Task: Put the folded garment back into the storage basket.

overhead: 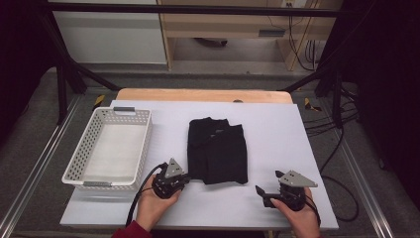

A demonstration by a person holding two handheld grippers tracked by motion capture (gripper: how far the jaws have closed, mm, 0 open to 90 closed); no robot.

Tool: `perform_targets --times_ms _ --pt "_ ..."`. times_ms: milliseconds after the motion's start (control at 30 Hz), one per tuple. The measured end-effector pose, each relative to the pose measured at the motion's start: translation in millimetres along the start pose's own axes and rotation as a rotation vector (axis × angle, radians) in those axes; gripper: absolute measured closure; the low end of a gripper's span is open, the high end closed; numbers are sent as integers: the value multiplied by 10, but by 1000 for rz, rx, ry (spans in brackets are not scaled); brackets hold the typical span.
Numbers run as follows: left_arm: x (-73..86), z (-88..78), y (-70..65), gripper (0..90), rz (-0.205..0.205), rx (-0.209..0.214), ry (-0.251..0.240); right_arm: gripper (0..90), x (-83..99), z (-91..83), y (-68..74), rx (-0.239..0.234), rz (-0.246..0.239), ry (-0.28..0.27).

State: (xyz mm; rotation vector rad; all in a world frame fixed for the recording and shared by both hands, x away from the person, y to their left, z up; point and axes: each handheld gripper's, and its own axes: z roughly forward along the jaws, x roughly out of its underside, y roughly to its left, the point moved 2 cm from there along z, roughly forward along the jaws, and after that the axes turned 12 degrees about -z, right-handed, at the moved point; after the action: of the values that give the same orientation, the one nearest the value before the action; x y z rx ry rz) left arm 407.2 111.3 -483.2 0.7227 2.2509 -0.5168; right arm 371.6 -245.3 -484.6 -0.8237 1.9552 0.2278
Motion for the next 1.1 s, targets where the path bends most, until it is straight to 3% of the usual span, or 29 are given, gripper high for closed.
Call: perform_targets --times_ms 133,333,567,800,933,1000,1100 --pt "32 -75 2 847 -2 5 10 96 -19 19 69 -30 -10 6" --pt "108 -208 16 847 -3 19 32 99 -73 79 315 -90 -60 38" --pt "205 -371 -1 847 5 15 41 111 -107 124 502 -137 -104 63" --pt "297 -514 7 846 7 4 41 128 -140 157 634 -180 -116 69" --pt "325 -577 46 846 -7 -1 30 136 -198 186 782 -216 -117 63" --pt "334 -566 60 846 -15 2 28 151 -227 267 906 -237 -130 95" --pt "339 -555 71 845 -16 1 25 161 -235 375 980 -221 -152 146"
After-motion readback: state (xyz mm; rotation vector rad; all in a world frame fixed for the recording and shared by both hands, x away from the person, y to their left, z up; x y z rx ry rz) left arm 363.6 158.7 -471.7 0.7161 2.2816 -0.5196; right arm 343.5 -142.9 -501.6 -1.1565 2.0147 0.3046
